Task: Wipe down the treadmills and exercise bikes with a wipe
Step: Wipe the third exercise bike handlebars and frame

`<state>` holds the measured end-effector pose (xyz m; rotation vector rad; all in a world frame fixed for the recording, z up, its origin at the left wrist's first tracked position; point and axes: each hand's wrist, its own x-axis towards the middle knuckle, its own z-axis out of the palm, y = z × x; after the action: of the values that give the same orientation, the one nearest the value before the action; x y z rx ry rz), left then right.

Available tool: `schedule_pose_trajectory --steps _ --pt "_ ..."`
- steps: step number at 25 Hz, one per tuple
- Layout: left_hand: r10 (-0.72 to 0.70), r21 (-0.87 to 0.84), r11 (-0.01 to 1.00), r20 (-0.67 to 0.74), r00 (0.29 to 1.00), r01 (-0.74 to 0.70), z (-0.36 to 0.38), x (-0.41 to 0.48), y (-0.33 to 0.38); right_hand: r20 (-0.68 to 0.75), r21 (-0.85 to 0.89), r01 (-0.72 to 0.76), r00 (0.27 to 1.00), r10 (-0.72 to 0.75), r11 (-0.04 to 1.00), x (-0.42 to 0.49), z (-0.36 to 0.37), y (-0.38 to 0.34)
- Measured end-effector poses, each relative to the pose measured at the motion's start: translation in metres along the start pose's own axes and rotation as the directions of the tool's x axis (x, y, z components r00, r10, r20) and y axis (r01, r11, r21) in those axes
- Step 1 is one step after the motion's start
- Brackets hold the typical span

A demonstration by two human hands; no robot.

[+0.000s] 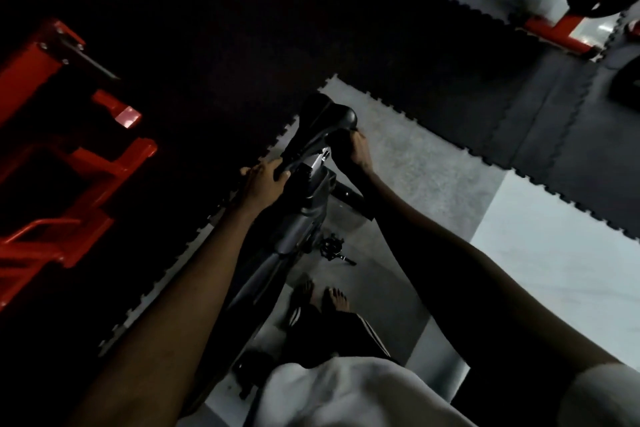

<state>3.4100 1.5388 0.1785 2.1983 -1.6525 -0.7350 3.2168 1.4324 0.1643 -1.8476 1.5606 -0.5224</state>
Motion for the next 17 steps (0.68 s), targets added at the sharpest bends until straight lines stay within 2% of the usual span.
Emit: schedule_pose_trajectory --steps 4,7,11,13,15,17 --pt "-0.016 -0.039 0.999 -0.028 0.999 0.015 0.005 0.021 -0.011 -0.061 0.025 -0.043 0.997 0.044 0.999 0.016 0.01 -0.006" --pt "-0.001 -0.162 0.987 -0.025 1.0 -0.003 0.005 0.028 -0.023 -0.087 0.017 -0.127 0.988 0.128 0.992 0.021 0.029 -0.002" --pt "-0.024 -0.327 0.944 0.058 0.998 0.041 0.008 0.035 -0.033 -0.215 0.138 -0.061 0.972 0.09 0.988 0.003 0.057 -0.007" --pt "-0.029 -0.41 0.911 0.061 0.998 0.052 0.013 0.039 -0.043 -0.187 0.161 -0.022 0.981 0.053 0.987 -0.016 0.07 -0.009" --pt "-0.024 -0.466 0.884 0.053 0.998 0.046 0.017 0.041 -0.048 -0.112 0.132 -0.044 0.992 0.059 0.99 -0.028 0.08 -0.008" --pt "-0.03 -0.489 0.871 0.03 0.999 0.041 0.021 0.041 -0.048 -0.097 0.164 -0.067 0.992 0.083 0.984 -0.027 0.081 -0.002"
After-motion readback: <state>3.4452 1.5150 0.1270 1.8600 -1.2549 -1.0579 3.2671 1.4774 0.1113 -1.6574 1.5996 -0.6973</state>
